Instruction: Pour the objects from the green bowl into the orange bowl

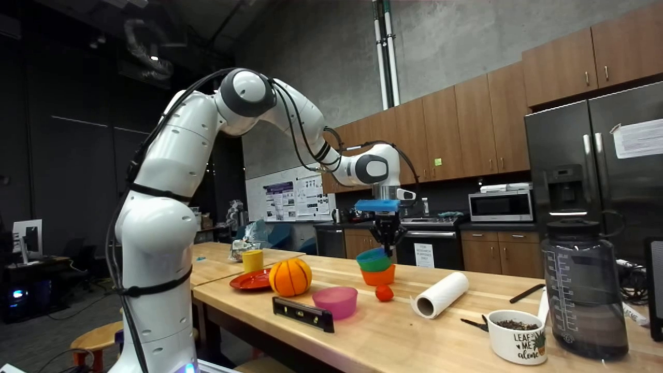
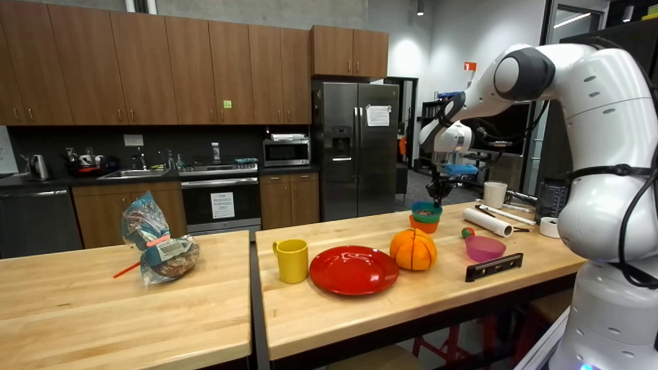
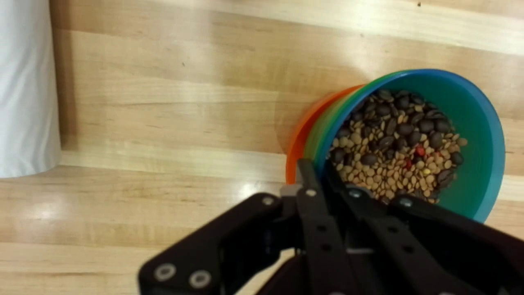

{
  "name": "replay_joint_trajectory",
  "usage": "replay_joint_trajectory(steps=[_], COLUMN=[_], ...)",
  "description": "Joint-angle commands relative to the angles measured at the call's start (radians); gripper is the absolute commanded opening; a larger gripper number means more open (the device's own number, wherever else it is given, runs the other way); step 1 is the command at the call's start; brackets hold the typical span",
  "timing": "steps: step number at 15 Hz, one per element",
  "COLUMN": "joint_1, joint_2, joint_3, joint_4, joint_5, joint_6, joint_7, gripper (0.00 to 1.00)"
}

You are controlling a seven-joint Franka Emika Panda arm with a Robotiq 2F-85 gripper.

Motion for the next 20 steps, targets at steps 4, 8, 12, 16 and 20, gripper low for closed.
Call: replay_joint_trajectory(steps=[4,8,12,16,20], joint_1=[-0.001,0.043,0.085,0.126,0.155], joint_2=[-0.155,-0.212,-0.237,-0.226,-0.219], joint_3=[0.005,-0.011,-0.010,-0.009,-0.011], joint_4=[-0.138,-0.171,-0.180,-0.167,-0.168], joint_5=[-0.031,-0.170,-0.336,-0.498,-0.644], joint_6=[0.015,0.063,0.106,0.118,0.121], joint_7=[-0.032,0.039,0.151,0.253,0.348], gripper=[0.01,0.01,0.01,0.01,0.01])
